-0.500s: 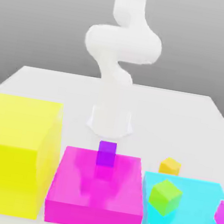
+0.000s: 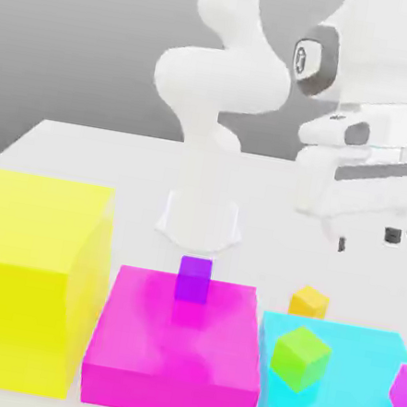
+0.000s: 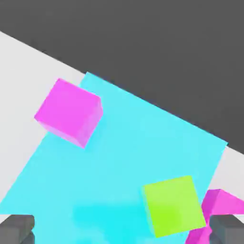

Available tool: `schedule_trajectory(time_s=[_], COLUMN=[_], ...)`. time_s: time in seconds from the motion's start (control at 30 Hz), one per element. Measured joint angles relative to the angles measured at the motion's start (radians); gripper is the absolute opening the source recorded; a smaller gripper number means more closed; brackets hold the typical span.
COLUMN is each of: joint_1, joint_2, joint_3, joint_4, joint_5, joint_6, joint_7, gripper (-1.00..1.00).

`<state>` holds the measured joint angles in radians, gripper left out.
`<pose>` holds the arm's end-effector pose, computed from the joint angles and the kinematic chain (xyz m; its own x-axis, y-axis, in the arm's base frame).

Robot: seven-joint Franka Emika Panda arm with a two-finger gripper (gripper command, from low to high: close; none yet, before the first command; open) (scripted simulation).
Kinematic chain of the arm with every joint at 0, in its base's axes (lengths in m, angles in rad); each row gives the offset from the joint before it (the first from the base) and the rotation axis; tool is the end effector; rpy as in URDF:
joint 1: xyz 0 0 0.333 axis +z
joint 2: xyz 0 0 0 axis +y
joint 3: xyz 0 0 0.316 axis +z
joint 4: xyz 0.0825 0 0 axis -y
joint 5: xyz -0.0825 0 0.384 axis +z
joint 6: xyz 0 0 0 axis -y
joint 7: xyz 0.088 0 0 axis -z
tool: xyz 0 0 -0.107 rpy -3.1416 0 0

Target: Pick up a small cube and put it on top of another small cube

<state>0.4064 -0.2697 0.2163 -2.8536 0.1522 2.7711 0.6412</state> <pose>0.3110 0.2084 0.2866 0.9775 -0.1641 0.1325 -0.1474 -0.9808 -0.1274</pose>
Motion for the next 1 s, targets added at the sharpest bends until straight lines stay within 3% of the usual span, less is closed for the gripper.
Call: schedule_trajectory(time_s=[0.17, 0.27, 0.37, 0.47, 0.5, 0.73, 0.87, 1.0], joint_1=[0.083, 0.074, 0.192, 0.325, 0.344, 0.344, 0.258, 0.256], joint_2=[0.16, 0.269, 0.378, 0.484, 0.503, 0.5, 0.38, 0.236], joint_3=[0.088, 0.085, -0.067, -0.193, -0.211, -0.212, -0.112, -0.091], joint_4=[-0.145, -0.144, -0.127, -0.11, -0.107, -0.107, -0.127, -0.154], joint_5=[-0.006, -0.093, -0.208, -0.202, -0.199, -0.204, -0.145, -0.089], joint_6=[0.141, 0.23, 0.319, 0.407, 0.423, 0.421, 0.321, 0.203], joint_7=[-0.006, 0.046, 0.123, 0.125, 0.124, 0.127, 0.08, 0.046], gripper=[0.0, 0.0, 0.0, 0.0, -1.0, -1.0, -1.0, -1.0])
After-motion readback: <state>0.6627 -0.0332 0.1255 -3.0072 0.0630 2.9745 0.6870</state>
